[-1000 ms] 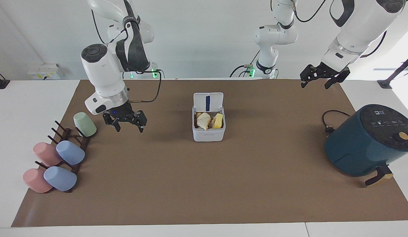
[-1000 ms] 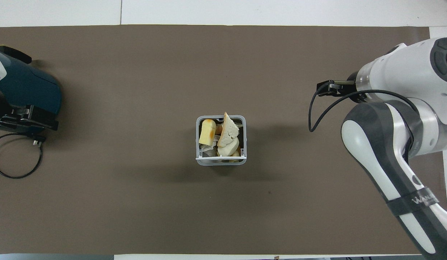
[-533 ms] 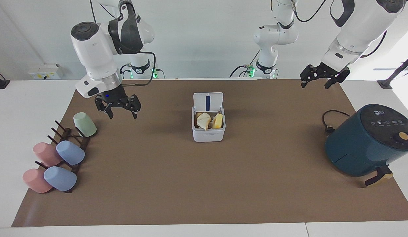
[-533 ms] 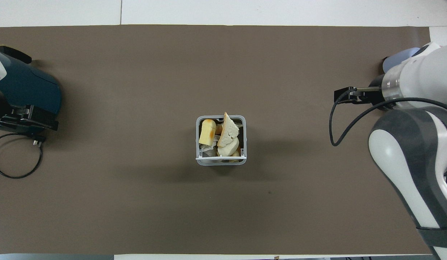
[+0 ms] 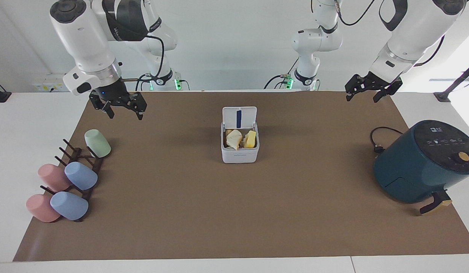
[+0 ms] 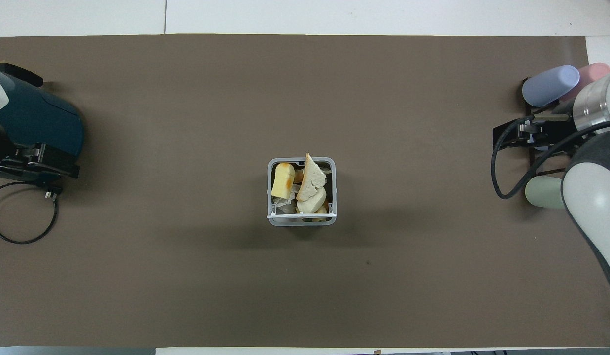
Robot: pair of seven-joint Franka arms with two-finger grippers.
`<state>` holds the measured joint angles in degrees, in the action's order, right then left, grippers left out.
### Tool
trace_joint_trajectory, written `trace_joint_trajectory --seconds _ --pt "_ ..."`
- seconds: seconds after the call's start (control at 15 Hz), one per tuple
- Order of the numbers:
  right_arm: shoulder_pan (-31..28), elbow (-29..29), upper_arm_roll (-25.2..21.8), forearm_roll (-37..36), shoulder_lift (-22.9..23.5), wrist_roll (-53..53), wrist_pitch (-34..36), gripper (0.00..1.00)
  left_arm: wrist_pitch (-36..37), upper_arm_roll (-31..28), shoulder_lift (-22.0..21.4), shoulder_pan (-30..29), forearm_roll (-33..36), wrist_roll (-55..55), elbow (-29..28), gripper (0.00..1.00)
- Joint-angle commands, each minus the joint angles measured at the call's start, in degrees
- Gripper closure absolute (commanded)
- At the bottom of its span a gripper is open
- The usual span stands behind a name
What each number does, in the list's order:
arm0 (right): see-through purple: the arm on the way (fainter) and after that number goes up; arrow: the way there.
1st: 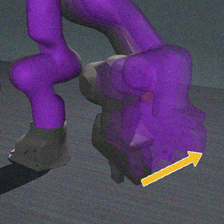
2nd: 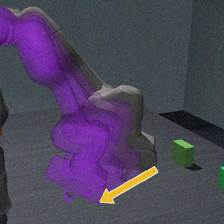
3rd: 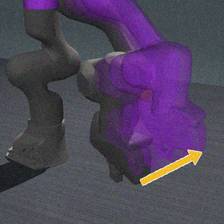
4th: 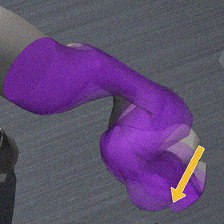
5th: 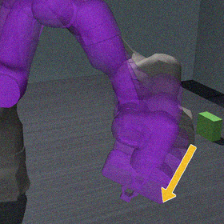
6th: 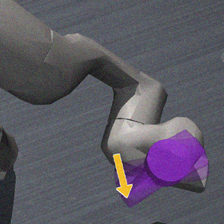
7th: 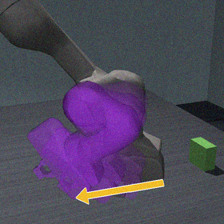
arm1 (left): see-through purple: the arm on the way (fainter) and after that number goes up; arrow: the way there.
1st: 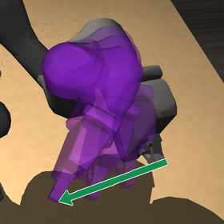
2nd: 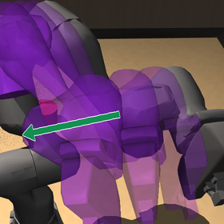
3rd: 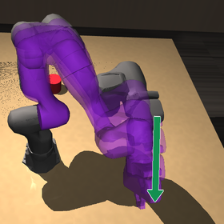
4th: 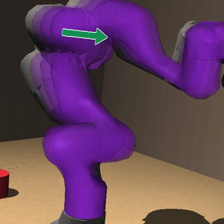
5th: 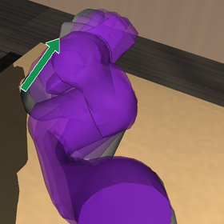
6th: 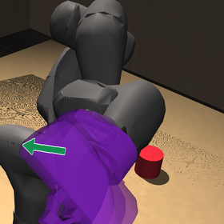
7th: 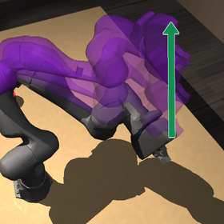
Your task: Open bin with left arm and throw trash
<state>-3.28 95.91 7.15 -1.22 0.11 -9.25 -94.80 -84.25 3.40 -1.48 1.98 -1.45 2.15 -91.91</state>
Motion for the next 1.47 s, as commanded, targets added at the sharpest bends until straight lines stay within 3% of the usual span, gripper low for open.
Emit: trace_joint_trajectory --seconds 0.0,0.2,0.93,1.2,1.4 --pt "-1.1 -2.5 0.6 -1.1 0.0 1.0 4.9 0.0 0.8 0.1 -1.1 -0.5 -0.3 0.2 -0.7 0.0" --pt "-2.2 -1.2 0.5 -0.5 -2.6 1.5 6.5 0.0 0.7 0.0 -1.1 -0.5 -0.3 0.3 -0.7 0.0" --pt "-1.5 -1.5 0.6 0.5 -2.2 1.6 6.6 0.0 0.7 0.0 -1.1 -0.5 -0.3 0.3 -0.7 0.0" --pt "3.0 -2.0 -4.5 1.1 -2.3 1.6 8.4 0.0 0.7 0.0 -1.1 -0.5 -0.3 0.3 -0.7 0.0" --pt "3.7 -2.0 -5.4 1.1 -2.3 1.8 8.1 0.0 0.7 0.0 -1.1 -0.5 -0.3 0.3 -0.7 0.0"
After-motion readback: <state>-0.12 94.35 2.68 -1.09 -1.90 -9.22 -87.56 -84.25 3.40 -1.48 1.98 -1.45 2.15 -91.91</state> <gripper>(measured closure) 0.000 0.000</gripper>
